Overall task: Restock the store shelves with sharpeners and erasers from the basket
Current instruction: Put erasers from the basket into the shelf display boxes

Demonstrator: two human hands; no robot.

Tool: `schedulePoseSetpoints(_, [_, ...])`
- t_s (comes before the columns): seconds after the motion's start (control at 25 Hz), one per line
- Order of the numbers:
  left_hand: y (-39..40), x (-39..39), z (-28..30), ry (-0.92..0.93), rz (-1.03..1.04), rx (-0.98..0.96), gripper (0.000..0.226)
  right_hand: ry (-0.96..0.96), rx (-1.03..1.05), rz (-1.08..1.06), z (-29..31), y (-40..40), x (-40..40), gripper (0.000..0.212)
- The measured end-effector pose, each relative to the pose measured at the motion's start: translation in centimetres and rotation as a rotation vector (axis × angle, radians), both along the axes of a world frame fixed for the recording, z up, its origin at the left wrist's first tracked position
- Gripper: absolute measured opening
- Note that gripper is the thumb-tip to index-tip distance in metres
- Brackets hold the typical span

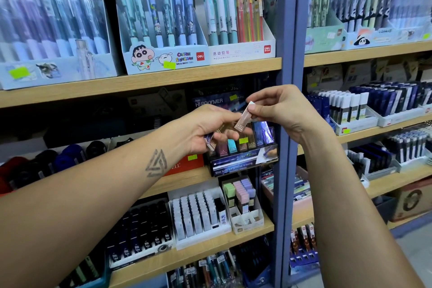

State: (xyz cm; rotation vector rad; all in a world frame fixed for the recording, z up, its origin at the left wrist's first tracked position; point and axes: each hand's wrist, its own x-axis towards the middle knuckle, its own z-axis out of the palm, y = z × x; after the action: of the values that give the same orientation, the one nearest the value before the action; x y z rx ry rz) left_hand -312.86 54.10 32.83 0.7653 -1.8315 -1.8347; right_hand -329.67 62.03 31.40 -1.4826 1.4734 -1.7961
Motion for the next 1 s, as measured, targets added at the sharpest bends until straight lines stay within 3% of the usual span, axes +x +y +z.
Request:
schedulePoseSetpoints(0.2, [-0.7, 0.5, 0.2, -0.033, 0.048, -0.029, 0.032, 0.032, -0.043, -0.085, 0.1, -0.2, 0.1, 0.017])
schedulePoseSetpoints(0.48, [-1.6, 1.5, 1.3, 0.081, 0.059, 0.19, 0.005, 0.063, -0.105, -0.228, -0.1, -0.7, -0.6, 0.014])
schedulePoseSetpoints(0.72, [-1.4, 1.8, 1.1, 0.139, 0.064, 0.23, 0.013, 0.255, -0.05, -0.344, -0.8, -1.6, -1.2, 0.016])
schedulePoseSetpoints(1.0, [-0.7, 1.7, 0.9, 0.191, 0.054, 0.221, 0.024, 0.314, -0.008, -0.335, -1.1, -1.8, -0.8, 0.015])
